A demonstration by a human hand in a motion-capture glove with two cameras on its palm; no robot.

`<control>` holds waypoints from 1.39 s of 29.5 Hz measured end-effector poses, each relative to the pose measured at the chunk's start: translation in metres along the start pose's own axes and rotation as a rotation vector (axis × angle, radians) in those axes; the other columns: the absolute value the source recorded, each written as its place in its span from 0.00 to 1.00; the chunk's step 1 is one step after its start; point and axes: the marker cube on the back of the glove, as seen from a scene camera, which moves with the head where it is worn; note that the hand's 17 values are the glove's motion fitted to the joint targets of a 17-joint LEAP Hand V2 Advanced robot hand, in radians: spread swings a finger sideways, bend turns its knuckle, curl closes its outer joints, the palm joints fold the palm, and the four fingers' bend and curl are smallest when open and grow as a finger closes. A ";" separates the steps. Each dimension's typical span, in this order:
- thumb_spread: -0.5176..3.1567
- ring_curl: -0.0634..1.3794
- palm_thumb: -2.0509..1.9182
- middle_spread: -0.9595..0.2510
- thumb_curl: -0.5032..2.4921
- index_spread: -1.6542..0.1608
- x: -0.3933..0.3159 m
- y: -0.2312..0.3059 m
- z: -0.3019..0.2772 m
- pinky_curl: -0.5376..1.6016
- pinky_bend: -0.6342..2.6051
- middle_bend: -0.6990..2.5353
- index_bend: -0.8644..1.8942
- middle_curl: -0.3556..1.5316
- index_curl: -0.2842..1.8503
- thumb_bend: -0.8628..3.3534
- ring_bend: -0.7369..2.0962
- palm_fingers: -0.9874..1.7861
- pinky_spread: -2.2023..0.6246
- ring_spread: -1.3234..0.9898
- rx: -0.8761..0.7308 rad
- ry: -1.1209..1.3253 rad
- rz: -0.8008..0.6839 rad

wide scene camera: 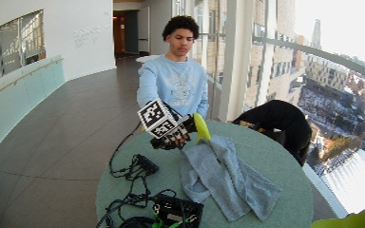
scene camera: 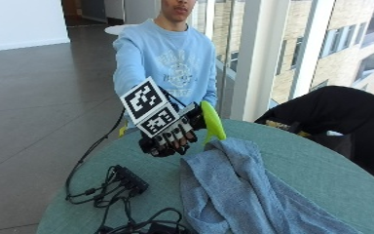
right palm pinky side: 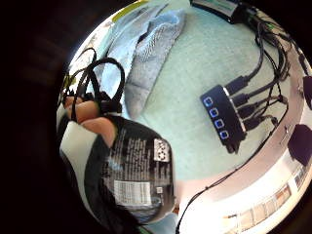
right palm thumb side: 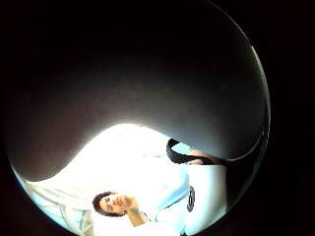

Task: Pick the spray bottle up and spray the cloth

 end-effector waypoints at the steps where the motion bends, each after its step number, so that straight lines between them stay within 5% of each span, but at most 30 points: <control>1: 0.40 0.31 0.74 0.74 0.34 0.80 0.000 0.000 0.000 0.42 0.26 0.33 0.37 0.42 0.35 0.20 0.43 0.79 0.80 0.55 0.001 0.001 -0.002; 41: 0.40 0.30 0.74 0.74 0.35 0.80 -0.007 -0.003 0.004 0.42 0.26 0.33 0.37 0.42 0.35 0.20 0.43 0.79 0.80 0.55 0.010 -0.025 -0.027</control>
